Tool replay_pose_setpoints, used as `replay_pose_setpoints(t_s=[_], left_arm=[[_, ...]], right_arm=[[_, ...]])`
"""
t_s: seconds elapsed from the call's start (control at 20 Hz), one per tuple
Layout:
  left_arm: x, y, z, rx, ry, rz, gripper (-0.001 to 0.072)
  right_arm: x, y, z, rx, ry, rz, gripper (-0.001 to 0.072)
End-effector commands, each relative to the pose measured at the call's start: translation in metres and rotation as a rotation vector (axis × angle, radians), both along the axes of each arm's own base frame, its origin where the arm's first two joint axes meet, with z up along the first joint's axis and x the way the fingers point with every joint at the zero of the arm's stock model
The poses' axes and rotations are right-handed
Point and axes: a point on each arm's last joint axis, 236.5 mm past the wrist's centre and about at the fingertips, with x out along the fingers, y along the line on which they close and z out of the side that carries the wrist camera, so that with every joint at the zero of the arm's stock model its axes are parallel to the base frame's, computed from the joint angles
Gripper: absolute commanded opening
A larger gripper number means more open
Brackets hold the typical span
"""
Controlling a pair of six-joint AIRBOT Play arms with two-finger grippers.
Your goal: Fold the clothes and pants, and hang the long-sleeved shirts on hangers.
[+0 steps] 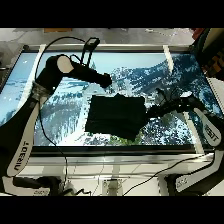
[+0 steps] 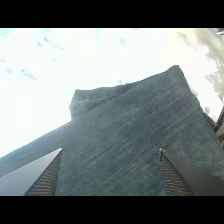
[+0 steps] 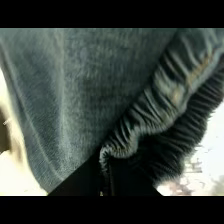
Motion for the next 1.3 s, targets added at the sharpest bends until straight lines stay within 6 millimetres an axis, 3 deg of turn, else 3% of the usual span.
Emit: replay_pose_setpoints(t_s=[0.0,0.05,0.1,0.25,0.4,0.5,0.6,0.8,0.95,1.15,1.25], left_arm=[[0.002,0.009,0.01,-0.005,-0.019,0.017,0.0702],[0.002,0.009,0.01,-0.005,-0.019,0.017,0.0702],[0.002,0.008,0.01,-0.008,-0.018,0.015,0.0702],[-0.001,0.003,0.013,-0.036,-0.006,0.009,0.0702],[-0.001,0.002,0.013,-0.037,-0.005,0.009,0.0702],[-0.004,-0.002,0.015,-0.063,0.006,0.002,0.0701],[-0.005,-0.005,0.017,-0.076,0.011,-0.001,0.0701],[-0.005,-0.005,0.016,-0.076,0.012,0.0,0.0701],[-0.004,-0.005,0.011,-0.072,0.022,-0.001,0.0702],[-0.003,-0.005,0.01,-0.071,0.024,-0.001,0.0701],[-0.003,-0.005,0.01,-0.071,0.024,-0.001,0.0701]], right_arm=[[0.022,-0.023,0.01,-0.145,-0.117,-0.097,0.0286],[0.025,-0.024,0.015,-0.151,-0.135,-0.103,0.0666],[0.027,-0.024,0.016,-0.153,-0.143,-0.108,0.0706],[0.032,-0.025,0.014,-0.168,-0.144,-0.138,0.0707],[0.056,-0.022,0.007,-0.227,-0.193,-0.215,0.0706],[0.068,-0.013,0.001,-0.271,-0.223,-0.242,0.0706],[0.067,-0.005,-0.005,-0.324,-0.252,-0.192,0.0704],[0.065,-0.032,-0.03,-0.528,-0.201,-0.176,0.0694],[0.064,-0.026,-0.041,-0.482,-0.087,-0.204,0.0687],[0.067,0.0,-0.03,-0.264,0.059,-0.21,0.0659],[0.051,0.013,-0.037,-0.175,0.163,-0.168,0.0659]])
